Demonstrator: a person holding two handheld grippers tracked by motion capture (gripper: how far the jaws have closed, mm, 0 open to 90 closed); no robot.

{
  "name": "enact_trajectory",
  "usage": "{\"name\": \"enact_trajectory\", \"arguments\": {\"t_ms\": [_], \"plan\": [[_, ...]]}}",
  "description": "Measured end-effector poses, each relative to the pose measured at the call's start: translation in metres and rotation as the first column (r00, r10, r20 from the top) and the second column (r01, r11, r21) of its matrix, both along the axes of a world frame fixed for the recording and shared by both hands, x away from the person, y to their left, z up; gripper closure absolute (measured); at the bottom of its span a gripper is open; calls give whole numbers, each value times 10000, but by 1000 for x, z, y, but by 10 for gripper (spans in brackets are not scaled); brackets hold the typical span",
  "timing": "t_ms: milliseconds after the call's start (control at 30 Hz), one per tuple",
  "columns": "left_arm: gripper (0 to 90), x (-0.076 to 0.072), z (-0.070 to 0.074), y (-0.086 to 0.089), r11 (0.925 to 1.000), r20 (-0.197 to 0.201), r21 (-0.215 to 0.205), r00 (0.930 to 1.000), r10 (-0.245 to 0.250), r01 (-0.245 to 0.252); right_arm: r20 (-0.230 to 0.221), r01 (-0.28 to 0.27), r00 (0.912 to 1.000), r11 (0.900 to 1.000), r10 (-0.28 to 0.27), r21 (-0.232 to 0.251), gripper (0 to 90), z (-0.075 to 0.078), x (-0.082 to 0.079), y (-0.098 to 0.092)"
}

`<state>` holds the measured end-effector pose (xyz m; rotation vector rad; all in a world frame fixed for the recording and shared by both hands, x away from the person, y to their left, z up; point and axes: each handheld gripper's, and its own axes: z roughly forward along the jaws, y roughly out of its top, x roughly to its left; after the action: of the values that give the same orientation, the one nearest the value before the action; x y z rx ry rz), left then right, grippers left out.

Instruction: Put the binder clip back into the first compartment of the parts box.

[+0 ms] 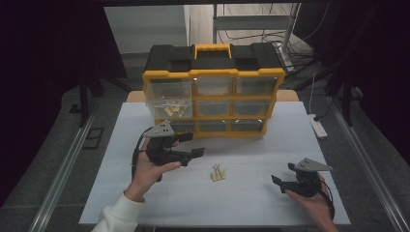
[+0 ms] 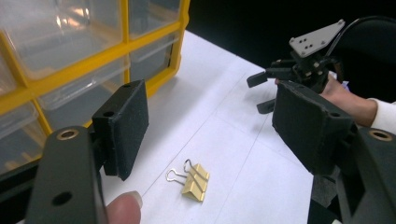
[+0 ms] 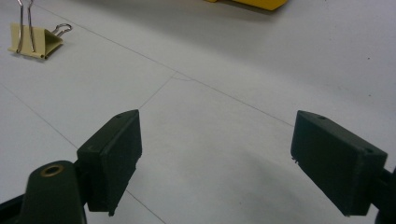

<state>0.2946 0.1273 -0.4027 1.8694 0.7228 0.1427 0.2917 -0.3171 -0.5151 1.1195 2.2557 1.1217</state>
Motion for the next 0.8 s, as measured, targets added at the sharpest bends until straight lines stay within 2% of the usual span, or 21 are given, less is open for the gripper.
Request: {"name": "enact_trajectory", "arguments": {"t_ms": [233,533,800], "plan": [[284,5,-14,-2,9996,-372,207,9992,176,-168,-22,-41,10000,10000,41,-9,166,-1,0,0],[283,15,-34,-9,9984,-873,565,9961,91,-42,-41,-63,10000,10000,63,-54,166,-1,1,1],[281,22,-47,-12,9958,-1205,912,9925,216,-106,-45,-78,10000,10000,78,-62,166,-1,1,1]]}}
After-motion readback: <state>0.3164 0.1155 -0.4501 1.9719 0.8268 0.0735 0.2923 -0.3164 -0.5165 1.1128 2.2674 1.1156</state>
